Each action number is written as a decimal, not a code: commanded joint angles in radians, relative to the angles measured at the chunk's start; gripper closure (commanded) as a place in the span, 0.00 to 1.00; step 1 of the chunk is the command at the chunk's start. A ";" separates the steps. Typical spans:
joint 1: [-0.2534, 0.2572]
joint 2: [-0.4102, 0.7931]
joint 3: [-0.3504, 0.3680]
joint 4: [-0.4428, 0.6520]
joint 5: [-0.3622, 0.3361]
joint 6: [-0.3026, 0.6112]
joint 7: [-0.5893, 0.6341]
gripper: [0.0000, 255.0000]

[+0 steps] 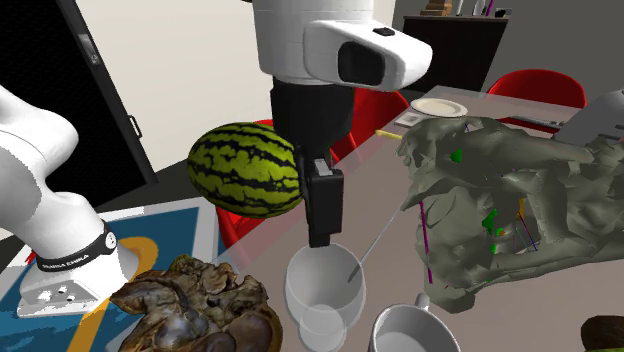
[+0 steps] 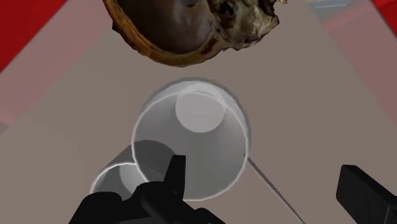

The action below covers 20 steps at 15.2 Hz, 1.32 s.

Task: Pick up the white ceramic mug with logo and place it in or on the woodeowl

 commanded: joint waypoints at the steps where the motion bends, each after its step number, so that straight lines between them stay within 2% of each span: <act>1: -0.013 0.075 -0.028 0.051 0.036 0.011 -0.056 0.00; 8: -0.098 0.372 -0.072 0.291 0.196 0.001 -0.229 0.00; 12: -0.176 0.550 -0.066 0.469 0.281 -0.040 -0.303 0.00; 16: -0.268 0.738 -0.045 0.691 0.349 -0.107 -0.350 0.00; 20: -0.271 0.755 -0.040 0.674 0.356 -0.075 -0.355 0.00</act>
